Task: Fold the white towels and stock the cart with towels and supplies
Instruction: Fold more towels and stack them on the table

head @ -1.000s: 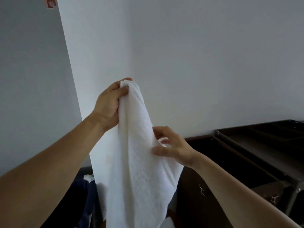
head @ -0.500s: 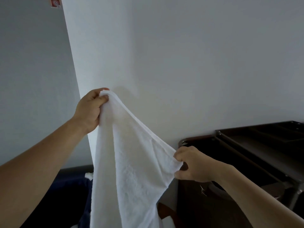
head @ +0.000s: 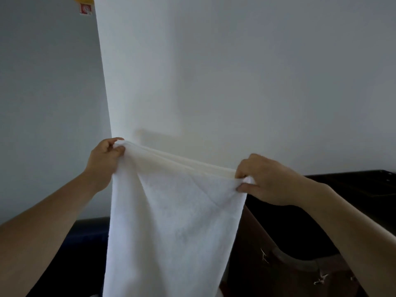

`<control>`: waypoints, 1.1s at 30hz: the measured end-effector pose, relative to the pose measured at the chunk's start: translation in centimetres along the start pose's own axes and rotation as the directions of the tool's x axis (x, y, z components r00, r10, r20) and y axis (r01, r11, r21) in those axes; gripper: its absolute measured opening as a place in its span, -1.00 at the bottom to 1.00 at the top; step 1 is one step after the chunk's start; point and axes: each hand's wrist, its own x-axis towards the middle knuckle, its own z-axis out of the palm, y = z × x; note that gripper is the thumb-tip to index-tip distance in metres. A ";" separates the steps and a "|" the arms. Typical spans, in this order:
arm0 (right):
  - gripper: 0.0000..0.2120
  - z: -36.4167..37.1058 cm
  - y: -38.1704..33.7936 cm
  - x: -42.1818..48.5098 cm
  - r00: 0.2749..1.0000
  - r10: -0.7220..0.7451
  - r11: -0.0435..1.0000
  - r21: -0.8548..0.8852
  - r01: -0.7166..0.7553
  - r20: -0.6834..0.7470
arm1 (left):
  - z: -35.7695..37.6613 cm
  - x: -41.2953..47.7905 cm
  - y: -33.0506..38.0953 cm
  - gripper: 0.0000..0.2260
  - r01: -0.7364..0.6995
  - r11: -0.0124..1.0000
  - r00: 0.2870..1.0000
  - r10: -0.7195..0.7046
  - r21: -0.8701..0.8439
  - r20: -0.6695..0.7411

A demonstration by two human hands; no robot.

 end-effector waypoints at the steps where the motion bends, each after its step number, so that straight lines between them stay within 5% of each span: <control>1: -0.84 -0.1 0.4 0.3 0.997 0.015 0.999 0.046 -0.012 -0.082 | -0.3 0.1 0.3 -0.81 0.000 1.000 1.000 0.000 -0.020 -0.005; 4: -0.79 -0.2 1.1 1.5 0.961 0.114 0.984 0.161 -0.075 -0.252 | -1.2 0.4 1.4 -0.80 -0.009 0.998 1.000 0.009 -0.069 0.005; 9: -0.79 -0.7 0.9 3.3 0.930 0.366 0.888 0.307 -0.343 -0.020 | -1.6 0.4 2.0 -0.82 -0.016 0.994 1.000 0.016 -0.106 -0.004; 12: -0.79 -2.1 1.1 4.1 0.906 0.379 0.882 0.370 -0.291 -0.190 | -1.6 0.3 3.0 -0.79 -0.063 0.995 0.993 0.054 -0.082 -0.100; 15: -0.60 -3.0 0.4 4.8 0.797 0.452 0.819 0.541 -0.192 -0.401 | -1.4 -0.1 4.5 -0.74 -0.146 0.989 0.968 0.138 -0.023 -0.210; 16: -0.51 -2.7 0.2 5.1 0.785 0.491 0.777 0.598 -0.197 -0.379 | -1.2 -0.4 4.9 -0.73 -0.166 0.986 0.959 0.162 0.001 -0.233; 19: -0.76 -0.5 0.4 5.4 0.821 0.554 0.691 0.627 -0.358 -0.142 | -0.7 -1.7 4.7 -0.71 -0.170 0.981 0.956 0.188 0.095 -0.224; 21: -0.73 -0.3 1.0 4.9 0.808 0.583 0.667 0.620 -0.414 -0.087 | -0.5 -2.6 4.1 -0.71 -0.190 0.970 0.958 0.216 0.148 -0.186; 23: -0.81 -0.7 1.4 4.7 0.791 0.594 0.616 0.715 -0.332 -0.145 | -0.3 -3.3 4.2 -0.72 -0.241 0.950 0.945 0.276 0.198 -0.177; 27: -0.76 0.2 0.1 4.9 0.776 0.630 0.257 0.951 -0.169 -0.032 | -0.1 -3.6 5.6 -0.70 -0.305 0.920 0.913 0.355 0.244 -0.198; 33: -0.85 1.6 -0.9 5.5 0.693 0.655 0.330 0.939 0.096 -0.301 | -0.2 -3.3 4.5 -0.71 -0.200 0.954 0.932 0.255 0.222 -0.258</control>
